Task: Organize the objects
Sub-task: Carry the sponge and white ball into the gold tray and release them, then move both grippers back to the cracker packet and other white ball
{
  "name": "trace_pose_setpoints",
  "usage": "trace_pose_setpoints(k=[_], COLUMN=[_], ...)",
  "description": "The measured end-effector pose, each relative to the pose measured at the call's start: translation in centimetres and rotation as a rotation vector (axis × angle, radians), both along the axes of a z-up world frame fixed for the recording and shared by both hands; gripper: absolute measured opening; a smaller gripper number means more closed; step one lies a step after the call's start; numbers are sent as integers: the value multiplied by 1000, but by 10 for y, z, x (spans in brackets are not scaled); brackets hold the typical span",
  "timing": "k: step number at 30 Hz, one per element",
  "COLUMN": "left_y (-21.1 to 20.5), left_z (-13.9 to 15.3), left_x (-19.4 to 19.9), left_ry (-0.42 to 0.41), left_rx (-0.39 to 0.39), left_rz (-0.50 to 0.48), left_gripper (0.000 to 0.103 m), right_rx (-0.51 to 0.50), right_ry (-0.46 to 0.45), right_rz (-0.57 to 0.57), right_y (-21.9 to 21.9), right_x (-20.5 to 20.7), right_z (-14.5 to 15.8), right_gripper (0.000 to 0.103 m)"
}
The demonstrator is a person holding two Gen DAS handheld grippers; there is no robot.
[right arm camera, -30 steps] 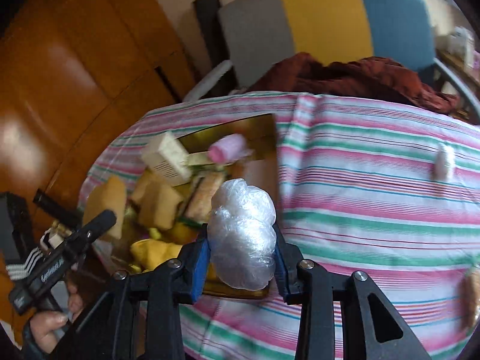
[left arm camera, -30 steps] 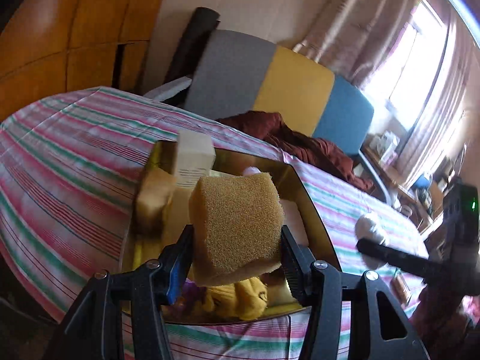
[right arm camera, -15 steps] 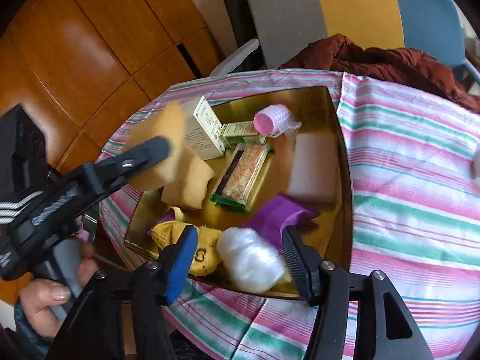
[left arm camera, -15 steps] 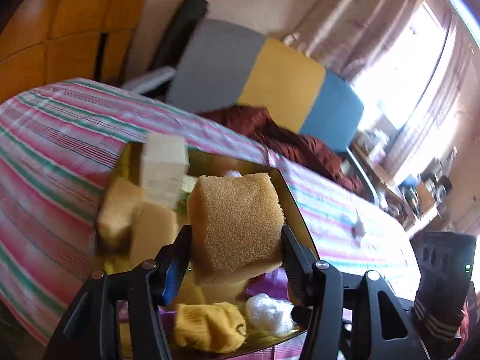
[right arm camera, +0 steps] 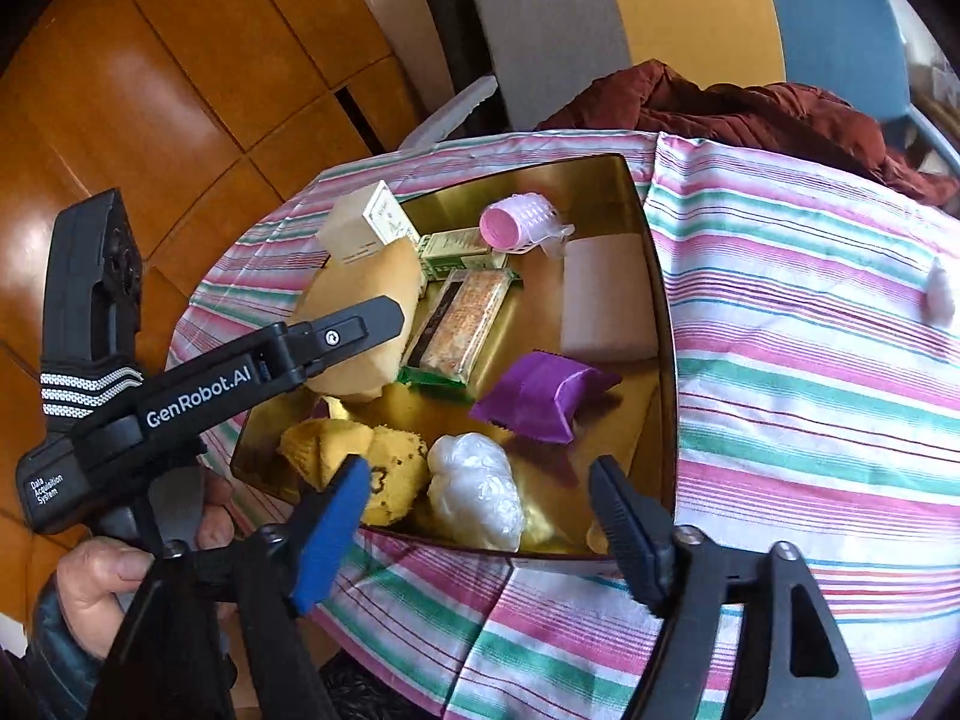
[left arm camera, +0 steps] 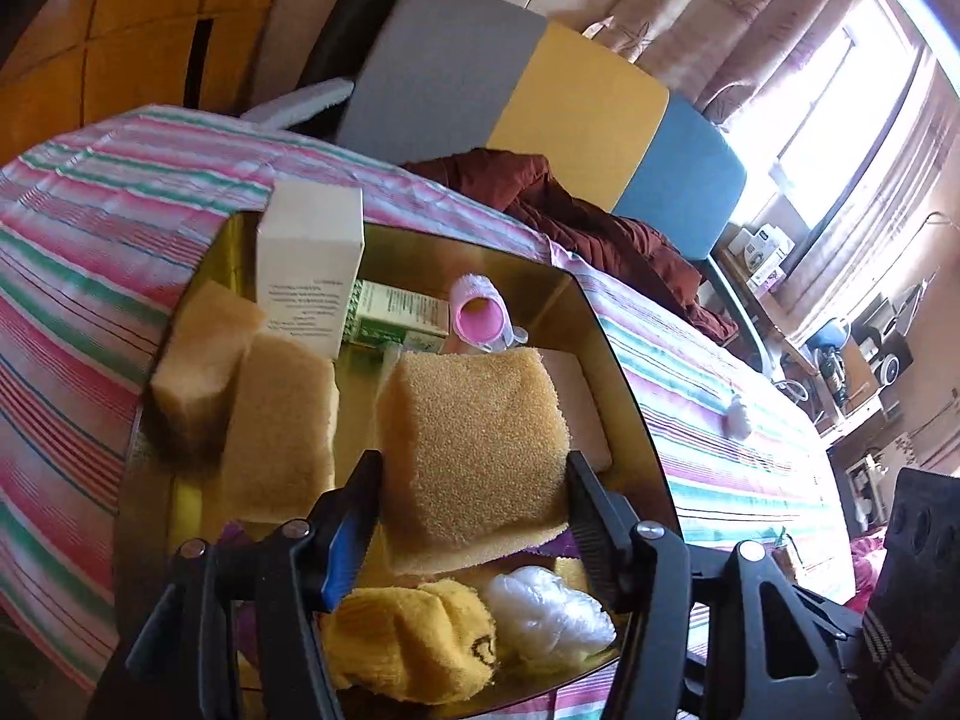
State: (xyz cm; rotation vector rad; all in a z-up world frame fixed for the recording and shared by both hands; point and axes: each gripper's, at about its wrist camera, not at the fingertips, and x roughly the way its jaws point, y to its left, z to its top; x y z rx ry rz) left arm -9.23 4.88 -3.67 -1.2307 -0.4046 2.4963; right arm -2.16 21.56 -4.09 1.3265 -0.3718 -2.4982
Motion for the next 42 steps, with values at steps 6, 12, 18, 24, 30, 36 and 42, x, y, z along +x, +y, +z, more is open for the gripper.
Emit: trace_pose_setpoints(k=[6,12,18,24,30,36,42], left_y=[11,11,0,1,10,18,28], left_z=[2,14,27,37,42,43,45], left_x=[-8,7,33,57,68,77,81], left_ry=[-17,50,127,200,228,227,229], left_rx=[21,-42,-124,-201,-245,-264,-269], left_rz=[-78,-55,7,22,-8,-33,-62], left_gripper=[67,67,67,67,67,67,67], right_rx=[30,53,69,67,74,85,126], right_ry=[4,18,43,76,90,106,110], right_rz=[16,4,-16,-50,-76,-114,-179], right_y=[-5,-3,0,5,15,31,61], right_x=[5,11,14,19,25,34,42], right_z=[-1,2,5,11,15,18,21], right_gripper=[81,82,82,85,85,85,85])
